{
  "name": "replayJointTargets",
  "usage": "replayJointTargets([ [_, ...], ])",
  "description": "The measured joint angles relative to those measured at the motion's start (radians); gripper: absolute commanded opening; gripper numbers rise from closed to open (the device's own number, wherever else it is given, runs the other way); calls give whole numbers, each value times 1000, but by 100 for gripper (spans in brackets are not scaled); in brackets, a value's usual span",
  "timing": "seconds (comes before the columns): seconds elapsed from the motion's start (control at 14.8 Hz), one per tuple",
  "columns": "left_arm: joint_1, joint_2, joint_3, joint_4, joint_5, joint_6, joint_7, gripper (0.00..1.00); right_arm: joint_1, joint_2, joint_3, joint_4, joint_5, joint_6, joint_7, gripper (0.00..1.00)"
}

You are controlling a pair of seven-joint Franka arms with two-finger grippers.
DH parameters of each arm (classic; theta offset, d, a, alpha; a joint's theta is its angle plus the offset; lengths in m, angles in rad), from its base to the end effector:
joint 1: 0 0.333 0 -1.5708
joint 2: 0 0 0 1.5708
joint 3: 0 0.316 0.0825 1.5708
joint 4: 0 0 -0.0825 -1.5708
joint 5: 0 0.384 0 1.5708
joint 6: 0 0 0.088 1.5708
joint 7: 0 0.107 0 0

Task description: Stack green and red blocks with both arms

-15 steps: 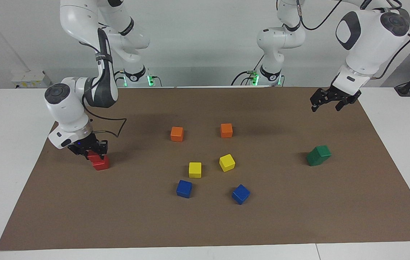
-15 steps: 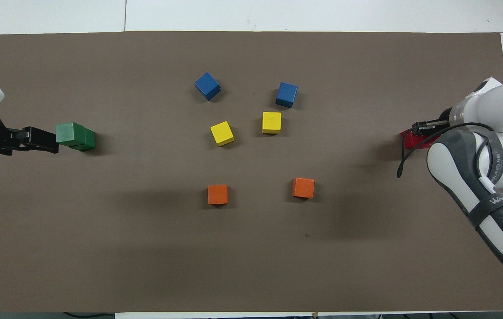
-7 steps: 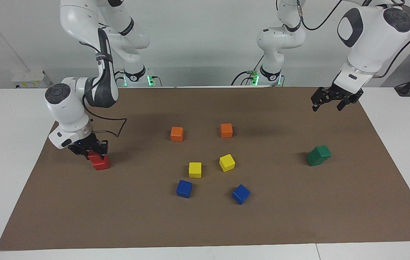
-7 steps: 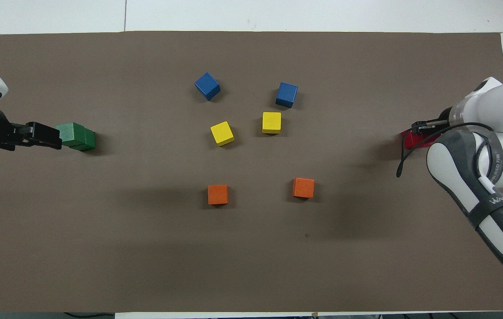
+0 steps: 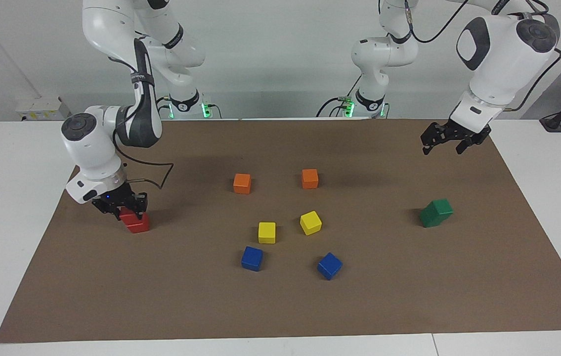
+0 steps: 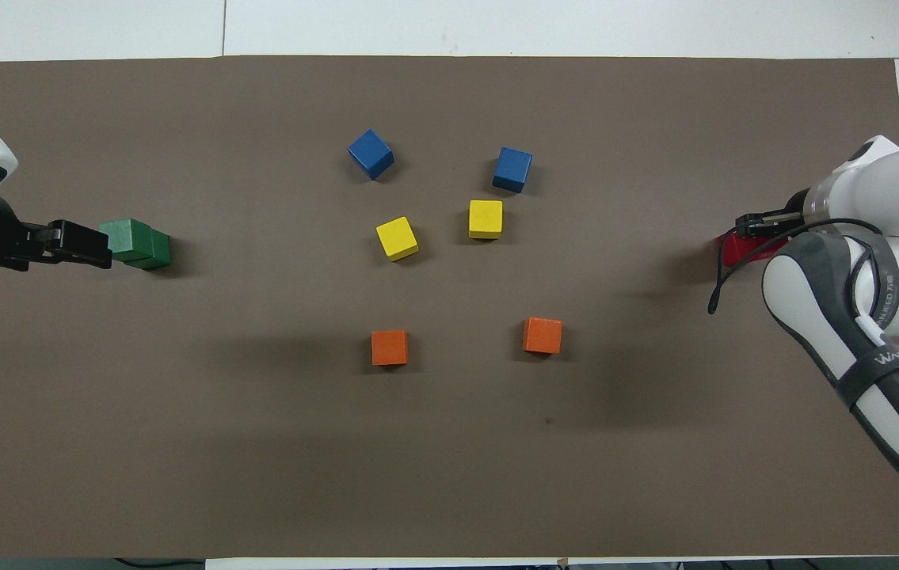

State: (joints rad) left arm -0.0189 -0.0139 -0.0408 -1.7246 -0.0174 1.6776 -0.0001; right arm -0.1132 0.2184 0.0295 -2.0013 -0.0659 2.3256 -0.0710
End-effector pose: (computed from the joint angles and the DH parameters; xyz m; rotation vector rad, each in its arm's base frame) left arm 0.5532 -0.0349 0.5684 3.1242 -0.0898 -0.0525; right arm 0.6014 -0.0522 0.3603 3.0852 0.0445 0.1581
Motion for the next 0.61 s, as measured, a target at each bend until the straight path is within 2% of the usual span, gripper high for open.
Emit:
replayJointTargets([
  [0.41,0,-2,1,49,0,-40,0,100,0,0,0,0,0,2,0,79],
  [0.61,0,-3,1,60,0,-48,0,100,2,0,0,16,0,3,0,87],
])
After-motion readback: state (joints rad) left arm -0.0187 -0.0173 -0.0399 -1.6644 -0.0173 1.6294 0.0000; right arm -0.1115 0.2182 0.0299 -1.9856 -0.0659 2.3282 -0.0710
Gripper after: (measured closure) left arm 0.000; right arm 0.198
